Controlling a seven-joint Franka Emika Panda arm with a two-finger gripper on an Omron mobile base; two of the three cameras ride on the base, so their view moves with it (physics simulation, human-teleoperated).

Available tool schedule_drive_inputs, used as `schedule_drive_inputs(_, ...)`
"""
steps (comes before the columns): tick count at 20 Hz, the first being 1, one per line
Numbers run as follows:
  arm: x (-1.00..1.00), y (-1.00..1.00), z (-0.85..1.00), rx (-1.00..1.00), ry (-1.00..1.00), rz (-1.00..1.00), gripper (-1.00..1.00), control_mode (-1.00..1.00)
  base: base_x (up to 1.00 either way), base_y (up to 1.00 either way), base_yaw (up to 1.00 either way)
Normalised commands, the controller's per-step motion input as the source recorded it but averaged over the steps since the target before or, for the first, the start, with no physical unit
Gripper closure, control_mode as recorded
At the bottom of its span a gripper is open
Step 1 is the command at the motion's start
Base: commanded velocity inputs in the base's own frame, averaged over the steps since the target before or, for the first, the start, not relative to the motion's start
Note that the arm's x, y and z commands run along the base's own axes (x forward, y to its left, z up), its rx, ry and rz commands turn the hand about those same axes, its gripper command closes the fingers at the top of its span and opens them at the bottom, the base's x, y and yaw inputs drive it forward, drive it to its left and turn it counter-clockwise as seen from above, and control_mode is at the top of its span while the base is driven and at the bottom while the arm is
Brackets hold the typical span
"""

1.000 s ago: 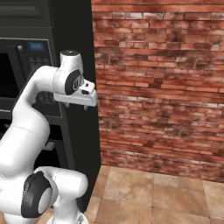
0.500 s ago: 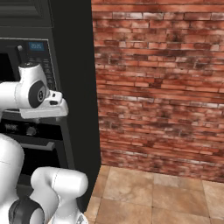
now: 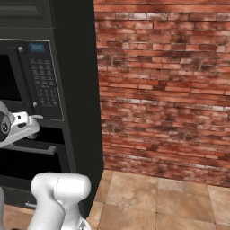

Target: Take the fish from the oven and place it on the plate on the counter.

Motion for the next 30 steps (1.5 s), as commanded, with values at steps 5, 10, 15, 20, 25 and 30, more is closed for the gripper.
schedule_drive_inputs(5,0.03,0.83,-0.1,-0.25,-0.06,0.37,-1.0,-1.0,0.0,0.0,0.0)
schedule_drive_inputs(10,0.21,0.87,-0.11,-0.34,0.0,0.35,-1.0,-1.0,0.0,0.0,0.0)
schedule_drive_inputs(15,0.23,0.68,-0.29,-0.29,0.0,0.19,-1.0,-1.0,0.0,0.0,0.0)
schedule_drive_inputs(20,0.18,0.62,-0.44,-0.19,0.0,0.05,-1.0,-1.0,0.0,0.0,0.0)
schedule_drive_inputs(25,0.24,0.36,-0.61,-0.04,-0.11,0.03,-1.0,-1.0,0.0,0.0,0.0)
schedule_drive_inputs(30,0.45,0.21,-0.47,0.0,-0.25,0.09,-1.0,-1.0,0.0,0.0,0.0)
